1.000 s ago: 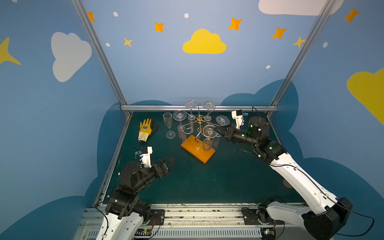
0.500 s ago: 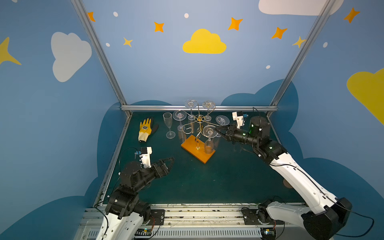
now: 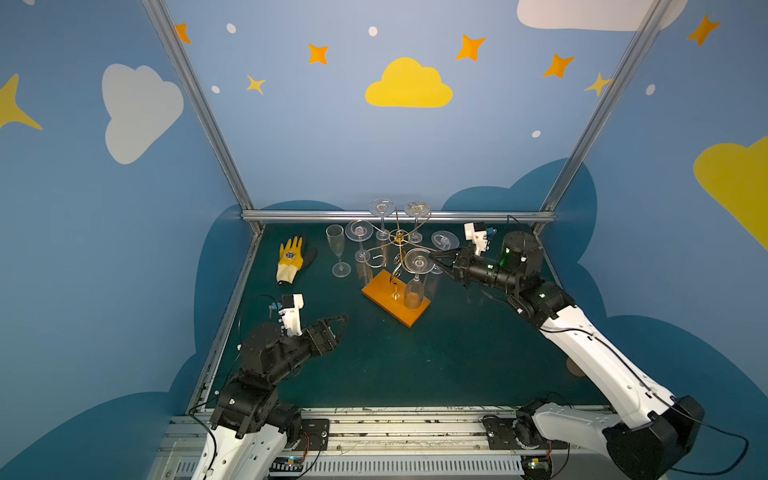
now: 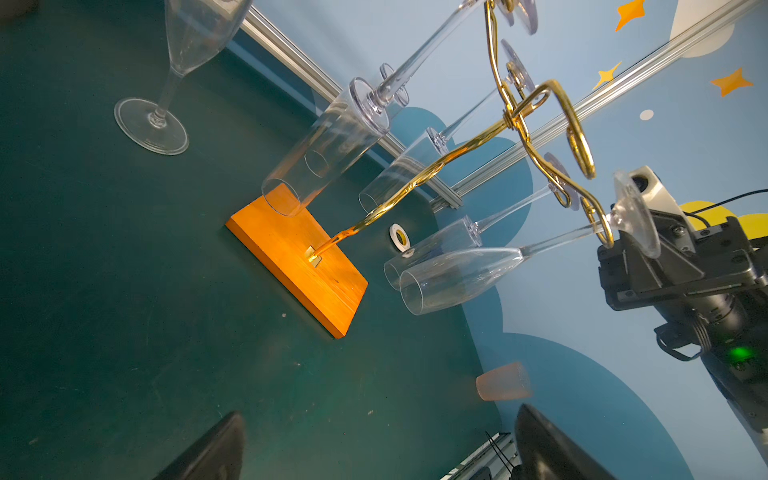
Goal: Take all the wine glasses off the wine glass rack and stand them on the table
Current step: 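Slide the held glass out of the rack toward the robot with the right gripper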
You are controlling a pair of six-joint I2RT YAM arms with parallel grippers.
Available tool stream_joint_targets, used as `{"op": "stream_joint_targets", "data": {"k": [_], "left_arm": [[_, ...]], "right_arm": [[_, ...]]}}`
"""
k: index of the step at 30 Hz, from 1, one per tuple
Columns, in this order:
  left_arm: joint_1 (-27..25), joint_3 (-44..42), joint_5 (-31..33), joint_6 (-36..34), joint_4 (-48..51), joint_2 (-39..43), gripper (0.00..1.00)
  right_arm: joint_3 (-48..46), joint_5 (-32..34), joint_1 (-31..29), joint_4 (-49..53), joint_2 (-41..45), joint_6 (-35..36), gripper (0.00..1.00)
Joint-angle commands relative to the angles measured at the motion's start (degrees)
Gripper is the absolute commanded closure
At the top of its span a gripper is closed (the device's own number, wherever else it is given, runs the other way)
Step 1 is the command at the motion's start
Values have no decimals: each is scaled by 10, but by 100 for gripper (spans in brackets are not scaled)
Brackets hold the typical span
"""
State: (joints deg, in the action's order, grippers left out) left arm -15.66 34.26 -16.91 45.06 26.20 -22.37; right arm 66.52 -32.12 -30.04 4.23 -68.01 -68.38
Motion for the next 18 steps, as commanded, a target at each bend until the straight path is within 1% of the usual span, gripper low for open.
{"op": "stream_joint_targets", "data": {"k": [1,9,14,18], "left_arm": [[-2,10,4,-4,5,7,1],[-2,9,5,-5,-3,1,1],[-2,9,2,-5,-5,-3,1],[-1,8,1,-5,-4,-2,1]], "right_arm": [[19,-8,2,-31,18,-11,100],[17,-21,-1,-44,17,-40,100],[19,-40,-7,-68,0,-65,100],[25,-38,-13,-79,-15,-75,100]]}}
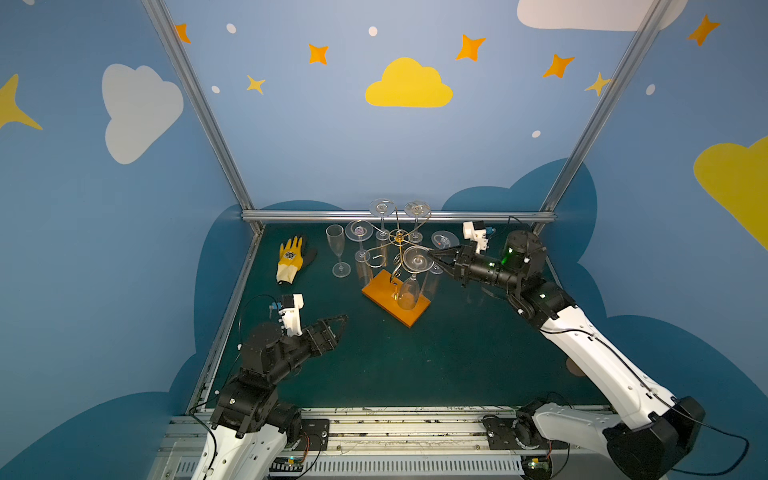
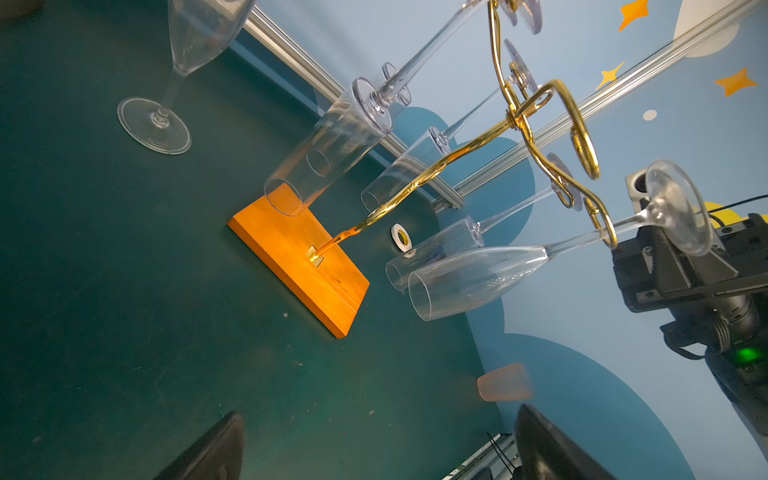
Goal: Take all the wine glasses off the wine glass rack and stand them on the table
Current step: 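Slide the held glass out of the rack toward the robot with the right gripper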
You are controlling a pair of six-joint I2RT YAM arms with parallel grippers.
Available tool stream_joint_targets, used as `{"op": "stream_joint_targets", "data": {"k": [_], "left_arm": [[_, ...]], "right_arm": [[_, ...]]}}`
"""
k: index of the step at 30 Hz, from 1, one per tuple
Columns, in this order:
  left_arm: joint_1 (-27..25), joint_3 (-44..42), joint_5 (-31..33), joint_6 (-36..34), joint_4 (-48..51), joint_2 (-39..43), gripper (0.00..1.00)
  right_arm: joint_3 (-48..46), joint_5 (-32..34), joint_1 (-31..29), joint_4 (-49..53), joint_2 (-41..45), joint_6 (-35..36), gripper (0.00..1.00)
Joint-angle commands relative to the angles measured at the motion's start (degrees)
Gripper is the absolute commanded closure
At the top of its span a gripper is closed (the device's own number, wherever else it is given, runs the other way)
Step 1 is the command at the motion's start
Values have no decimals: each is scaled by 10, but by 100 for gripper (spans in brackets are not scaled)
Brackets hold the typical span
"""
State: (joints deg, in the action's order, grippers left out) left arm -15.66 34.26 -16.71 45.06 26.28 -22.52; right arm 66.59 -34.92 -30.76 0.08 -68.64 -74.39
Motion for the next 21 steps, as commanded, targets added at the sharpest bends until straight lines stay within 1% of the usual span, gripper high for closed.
{"op": "stream_joint_targets", "data": {"k": [1,12,21], "left_arm": [[-2,9,-1,-4,-4,1,1],[-2,10,6,-5,10,15,1],[-2,11,13,-5,21,27,1]], "right_arm": [[27,-7,-8,-40,-13,-17,100],[63,31,-9,-44,-51,-37,100],[62,59,7,-52,-55,-58,100]]}}
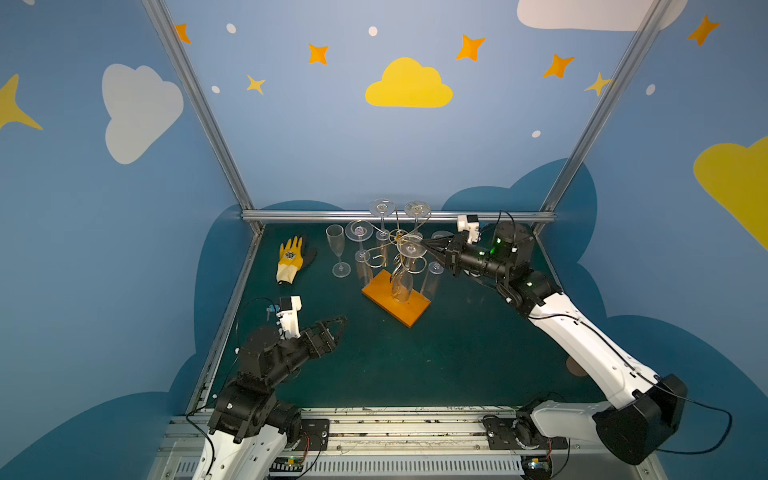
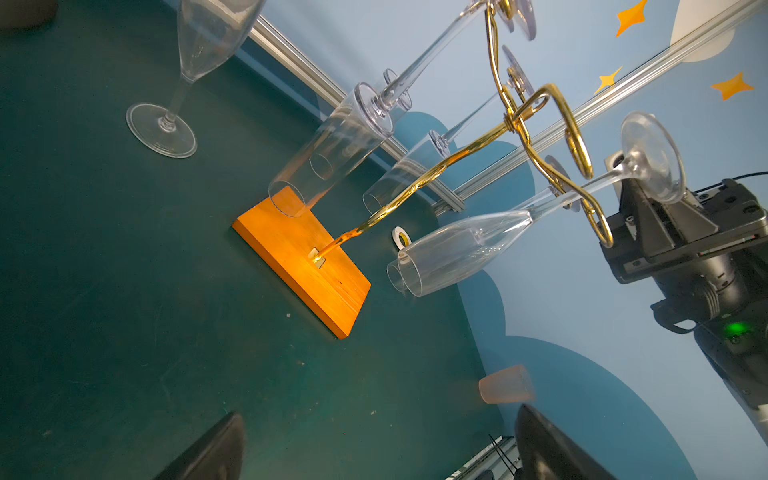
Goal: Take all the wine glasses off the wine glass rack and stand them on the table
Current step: 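Slide the held glass out of the rack toward the robot with the right gripper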
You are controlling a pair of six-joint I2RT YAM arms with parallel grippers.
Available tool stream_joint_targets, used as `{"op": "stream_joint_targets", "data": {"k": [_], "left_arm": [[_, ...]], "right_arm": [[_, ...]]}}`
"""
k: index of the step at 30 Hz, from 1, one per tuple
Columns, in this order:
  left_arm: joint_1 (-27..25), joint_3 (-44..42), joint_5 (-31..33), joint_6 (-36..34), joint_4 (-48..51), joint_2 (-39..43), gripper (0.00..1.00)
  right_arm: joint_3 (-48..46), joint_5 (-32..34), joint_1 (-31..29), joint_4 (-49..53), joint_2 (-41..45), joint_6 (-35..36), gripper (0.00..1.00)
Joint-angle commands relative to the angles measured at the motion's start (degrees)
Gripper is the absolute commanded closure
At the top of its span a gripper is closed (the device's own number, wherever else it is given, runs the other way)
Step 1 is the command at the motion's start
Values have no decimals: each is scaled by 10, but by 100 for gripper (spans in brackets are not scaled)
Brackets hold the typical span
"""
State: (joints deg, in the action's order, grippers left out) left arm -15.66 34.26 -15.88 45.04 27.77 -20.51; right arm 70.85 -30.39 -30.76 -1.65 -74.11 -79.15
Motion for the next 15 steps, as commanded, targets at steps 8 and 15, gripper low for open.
{"op": "stream_joint_targets", "data": {"k": [8,15], "left_arm": [[-2,12,10,-5,15,17,1],[-2,13,11,-4,14,18,1]], "right_arm": [[0,20,26,-37,17,-20,100],[-28,31,44,-21,56,-14,100]]}}
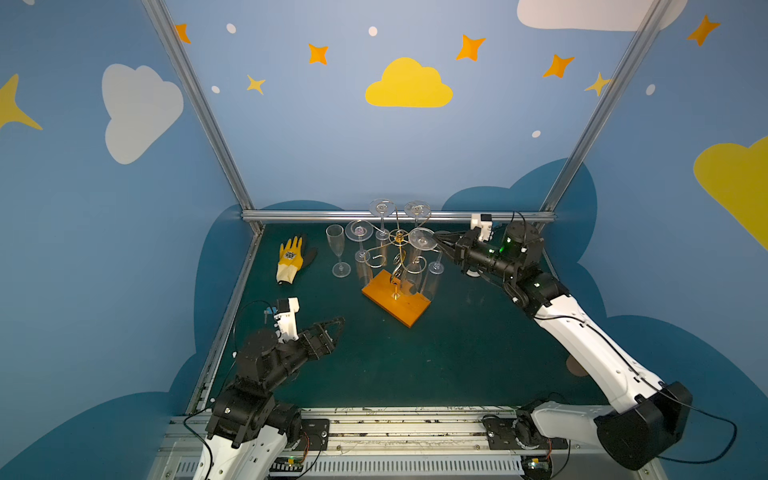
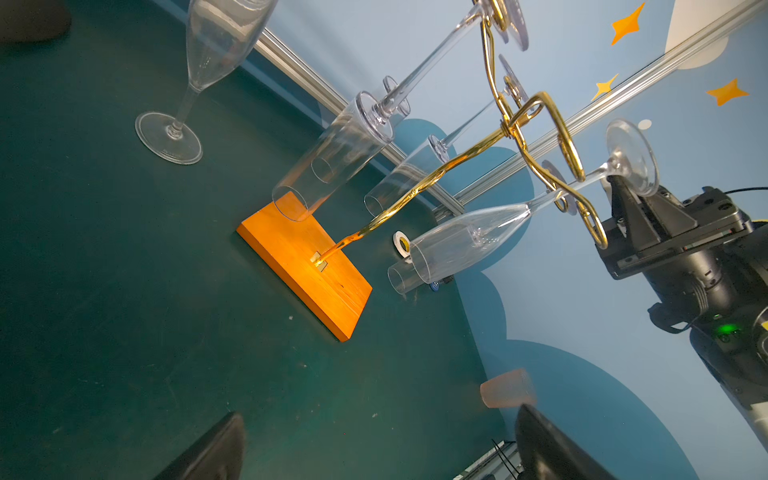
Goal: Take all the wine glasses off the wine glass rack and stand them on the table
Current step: 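Slide the held glass out of the rack toward the robot with the right gripper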
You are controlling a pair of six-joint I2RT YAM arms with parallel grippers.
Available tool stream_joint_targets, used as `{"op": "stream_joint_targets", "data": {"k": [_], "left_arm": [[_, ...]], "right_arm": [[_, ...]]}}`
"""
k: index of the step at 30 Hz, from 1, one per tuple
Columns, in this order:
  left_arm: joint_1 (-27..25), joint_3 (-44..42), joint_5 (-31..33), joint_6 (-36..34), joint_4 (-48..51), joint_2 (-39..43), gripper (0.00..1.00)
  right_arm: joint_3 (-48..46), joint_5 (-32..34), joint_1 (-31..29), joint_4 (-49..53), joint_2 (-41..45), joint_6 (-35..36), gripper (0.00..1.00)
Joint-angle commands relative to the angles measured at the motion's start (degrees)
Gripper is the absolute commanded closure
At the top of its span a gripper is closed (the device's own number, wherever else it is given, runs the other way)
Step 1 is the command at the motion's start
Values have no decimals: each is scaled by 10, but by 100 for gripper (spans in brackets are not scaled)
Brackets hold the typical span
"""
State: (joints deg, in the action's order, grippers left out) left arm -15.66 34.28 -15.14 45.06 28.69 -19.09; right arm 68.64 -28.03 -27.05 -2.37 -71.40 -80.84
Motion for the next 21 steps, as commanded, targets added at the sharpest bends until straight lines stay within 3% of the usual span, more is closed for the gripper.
{"op": "stream_joint_targets", "data": {"k": [1,14,21], "left_arm": [[-1,13,4,-4,4,3,1],[-1,25,8,-6,21,3,1],[-1,35,13,-13,16,-3,1]], "right_arm": [[-10,8,10,-7,35,6,100],[-91,-17,39,37,136,20,100],[-87,-40,82,185,204,137,100]]}}
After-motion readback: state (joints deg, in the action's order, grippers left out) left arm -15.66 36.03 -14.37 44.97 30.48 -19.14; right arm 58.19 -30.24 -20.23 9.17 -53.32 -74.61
